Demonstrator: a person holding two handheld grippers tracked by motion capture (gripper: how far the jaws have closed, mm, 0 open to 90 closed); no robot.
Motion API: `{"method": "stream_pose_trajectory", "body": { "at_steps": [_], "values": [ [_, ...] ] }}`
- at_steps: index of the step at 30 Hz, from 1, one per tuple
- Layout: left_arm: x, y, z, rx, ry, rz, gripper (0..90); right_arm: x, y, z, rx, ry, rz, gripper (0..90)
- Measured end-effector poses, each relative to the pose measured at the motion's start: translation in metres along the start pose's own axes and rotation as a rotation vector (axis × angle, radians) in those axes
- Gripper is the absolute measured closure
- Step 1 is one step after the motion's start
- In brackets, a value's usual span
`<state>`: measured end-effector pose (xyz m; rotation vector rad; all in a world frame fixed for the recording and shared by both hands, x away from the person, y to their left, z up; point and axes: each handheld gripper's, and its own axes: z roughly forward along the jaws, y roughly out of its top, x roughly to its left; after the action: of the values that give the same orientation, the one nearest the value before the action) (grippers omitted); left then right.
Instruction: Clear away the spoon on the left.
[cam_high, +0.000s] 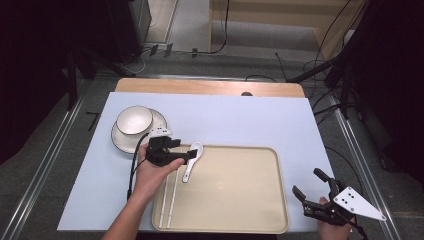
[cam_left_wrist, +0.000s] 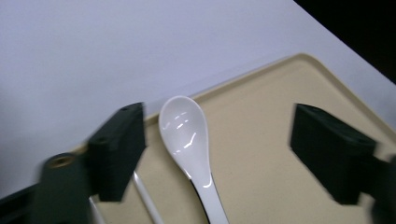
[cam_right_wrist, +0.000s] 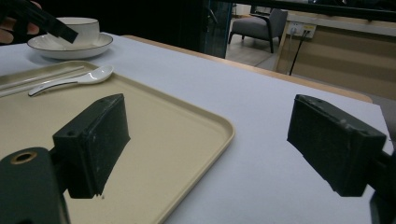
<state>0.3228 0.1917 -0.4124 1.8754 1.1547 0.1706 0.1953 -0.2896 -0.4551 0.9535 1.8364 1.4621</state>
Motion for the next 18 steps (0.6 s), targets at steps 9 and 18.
{"method": "stream_pose_trajectory", "body": {
  "at_steps": [9,18],
  "values": [
    [0.021,0.006,-0.026,-0.045,-0.014,-0.002,0.0,0.0,-0.002,-0.001,0.003,0.001,0.002,13.0],
    [0.044,0.008,-0.044,-0.065,0.058,-0.01,0.0,0.001,-0.001,-0.002,0.005,-0.004,0.002,13.1]
  ]
}}
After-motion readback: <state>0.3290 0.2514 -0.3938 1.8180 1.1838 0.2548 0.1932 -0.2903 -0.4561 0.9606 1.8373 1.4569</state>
